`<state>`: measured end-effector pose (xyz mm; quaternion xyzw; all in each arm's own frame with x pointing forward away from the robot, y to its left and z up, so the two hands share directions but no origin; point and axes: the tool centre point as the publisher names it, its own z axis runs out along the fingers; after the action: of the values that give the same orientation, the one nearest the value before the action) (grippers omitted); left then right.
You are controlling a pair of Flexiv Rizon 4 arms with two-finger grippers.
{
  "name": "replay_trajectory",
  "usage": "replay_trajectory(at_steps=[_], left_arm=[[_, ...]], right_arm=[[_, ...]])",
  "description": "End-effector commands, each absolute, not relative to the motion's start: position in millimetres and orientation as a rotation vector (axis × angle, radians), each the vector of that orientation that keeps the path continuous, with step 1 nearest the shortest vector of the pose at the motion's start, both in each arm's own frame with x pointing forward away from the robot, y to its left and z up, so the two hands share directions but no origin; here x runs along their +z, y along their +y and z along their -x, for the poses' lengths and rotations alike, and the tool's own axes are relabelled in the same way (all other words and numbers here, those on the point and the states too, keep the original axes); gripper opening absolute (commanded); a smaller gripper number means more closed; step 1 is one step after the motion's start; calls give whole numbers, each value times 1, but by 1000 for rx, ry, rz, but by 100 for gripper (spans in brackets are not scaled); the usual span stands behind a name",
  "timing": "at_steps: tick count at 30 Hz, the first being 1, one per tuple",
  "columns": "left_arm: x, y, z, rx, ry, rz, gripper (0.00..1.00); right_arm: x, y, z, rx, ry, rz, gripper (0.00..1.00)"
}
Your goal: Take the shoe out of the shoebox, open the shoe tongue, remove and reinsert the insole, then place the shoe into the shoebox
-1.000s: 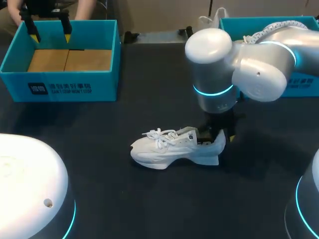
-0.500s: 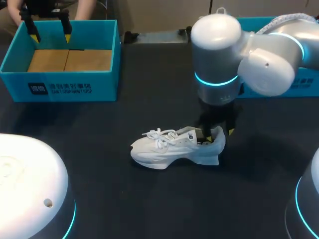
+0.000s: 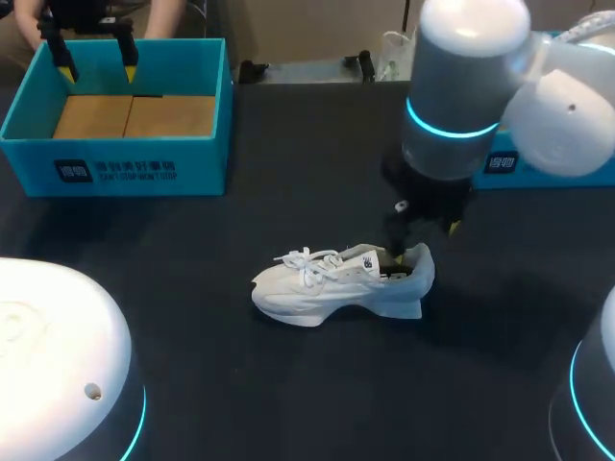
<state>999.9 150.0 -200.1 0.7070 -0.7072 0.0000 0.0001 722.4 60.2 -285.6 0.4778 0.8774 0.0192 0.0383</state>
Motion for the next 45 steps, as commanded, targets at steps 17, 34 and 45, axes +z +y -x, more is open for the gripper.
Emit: replay_trajectory(at_steps=[17, 34, 45], left_arm=[[-200, 150, -1000, 0, -2222, -2221, 100], [-200, 150, -1000, 0, -2222, -2221, 100], [-200, 150, -1000, 0, -2222, -2221, 100]], right_arm=[[-271, 75, -721, 344, 3131, -17, 100], [-279, 64, -721, 407, 3107, -30, 100], [-299, 24, -728, 715, 3021, -35, 100]])
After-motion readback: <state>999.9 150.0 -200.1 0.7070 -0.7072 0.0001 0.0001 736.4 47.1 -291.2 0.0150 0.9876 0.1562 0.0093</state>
